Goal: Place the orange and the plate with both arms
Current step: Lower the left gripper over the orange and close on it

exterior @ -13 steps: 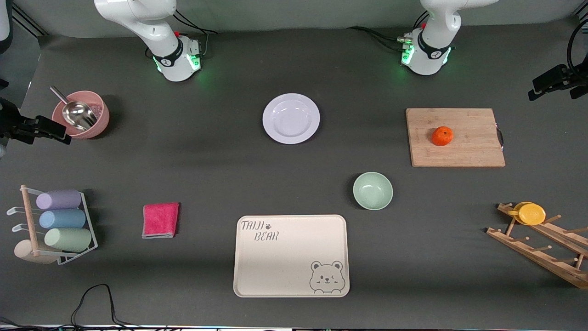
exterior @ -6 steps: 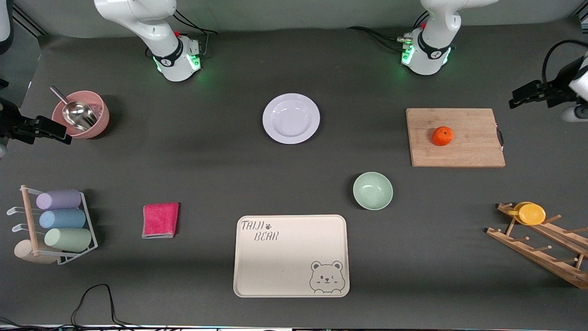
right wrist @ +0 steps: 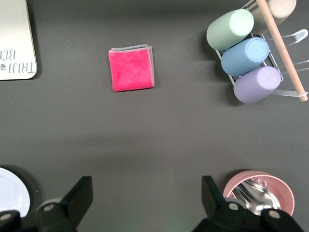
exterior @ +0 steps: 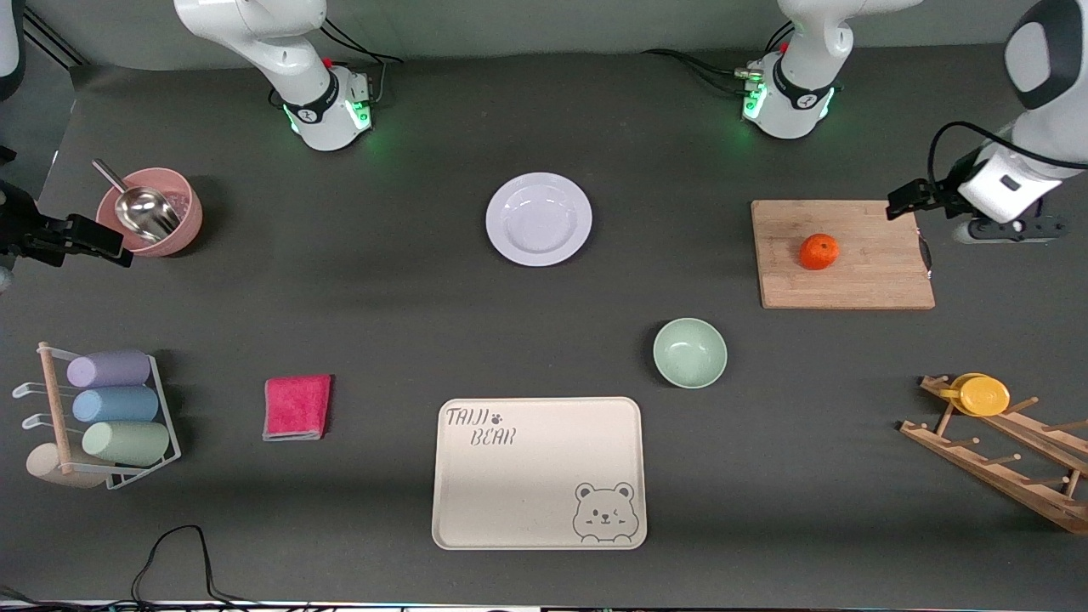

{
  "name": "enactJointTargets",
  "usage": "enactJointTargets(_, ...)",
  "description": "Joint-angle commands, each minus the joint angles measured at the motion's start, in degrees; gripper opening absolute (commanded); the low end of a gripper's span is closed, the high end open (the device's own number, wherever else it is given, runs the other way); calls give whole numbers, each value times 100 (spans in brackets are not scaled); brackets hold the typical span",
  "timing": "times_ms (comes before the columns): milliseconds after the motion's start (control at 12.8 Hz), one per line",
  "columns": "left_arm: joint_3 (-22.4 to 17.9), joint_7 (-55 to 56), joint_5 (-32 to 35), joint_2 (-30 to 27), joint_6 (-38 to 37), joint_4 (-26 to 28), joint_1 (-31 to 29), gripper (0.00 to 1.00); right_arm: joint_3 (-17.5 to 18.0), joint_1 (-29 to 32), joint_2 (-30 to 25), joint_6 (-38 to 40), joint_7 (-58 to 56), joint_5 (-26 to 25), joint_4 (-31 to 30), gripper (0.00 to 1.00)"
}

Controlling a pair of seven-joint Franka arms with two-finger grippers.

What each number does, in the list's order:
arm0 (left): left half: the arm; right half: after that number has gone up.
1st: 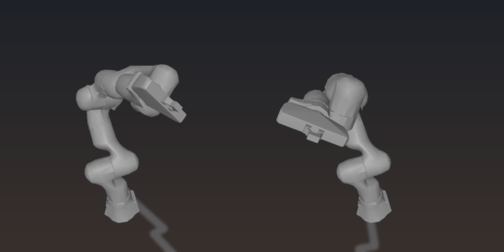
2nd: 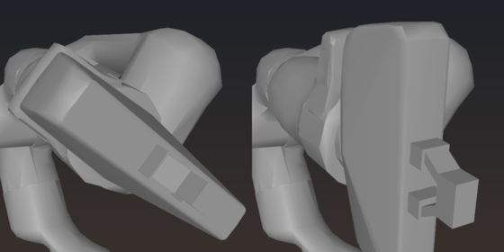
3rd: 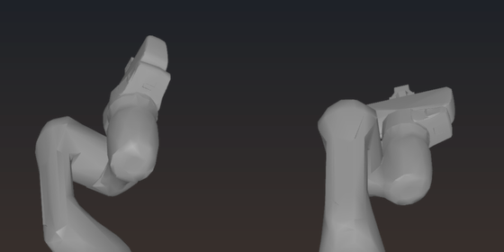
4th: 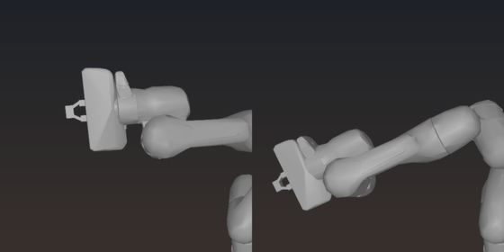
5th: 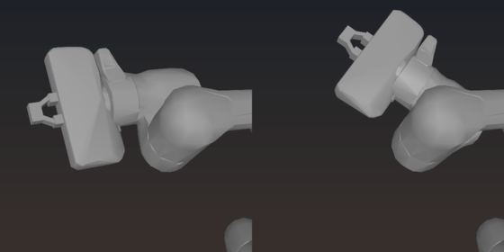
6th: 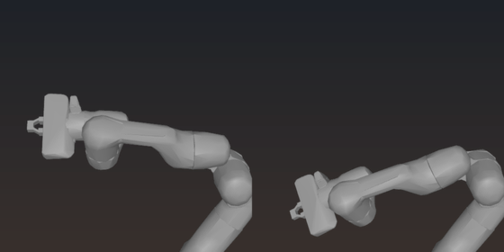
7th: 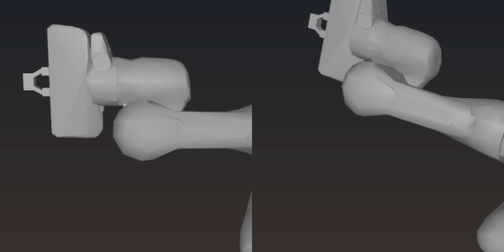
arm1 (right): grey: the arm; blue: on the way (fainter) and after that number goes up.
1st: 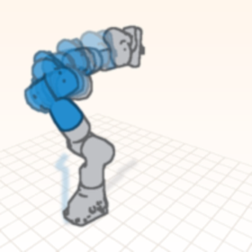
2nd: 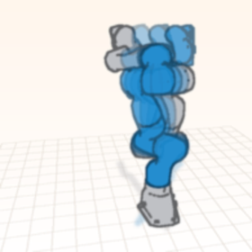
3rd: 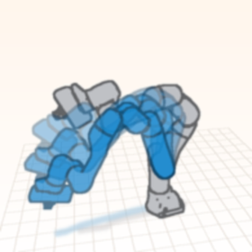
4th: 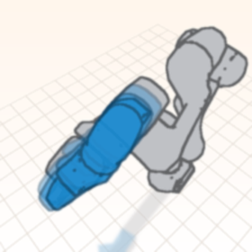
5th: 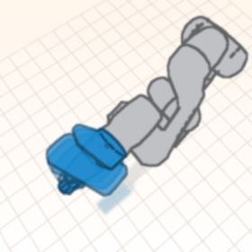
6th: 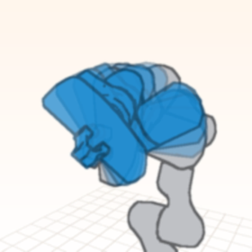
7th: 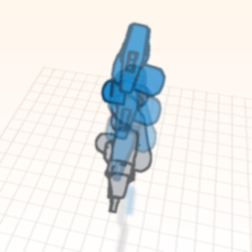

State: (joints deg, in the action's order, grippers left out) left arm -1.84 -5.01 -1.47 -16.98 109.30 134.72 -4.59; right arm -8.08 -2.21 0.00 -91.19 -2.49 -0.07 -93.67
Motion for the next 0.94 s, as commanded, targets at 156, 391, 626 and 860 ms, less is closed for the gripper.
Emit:
enactJointTargets(156,-27,-97,-90,-403,1354,1422,72,100,-18,-43,-123,31,161,-2,-99,100)
enactJointTargets(391,-1,-18,-317,-333,2392,2109,177,100,-18,-43,-123,31,161,-2,-99,100)
enactJointTargets(626,122,368,-362,105,2885,2146,458,100,-18,-43,-123,31,161,-2,-99,100)
enactJointTargets(860,254,387,-362,633,3464,2251,450,100,-18,-34,-123,31,152,-2,-99,100)
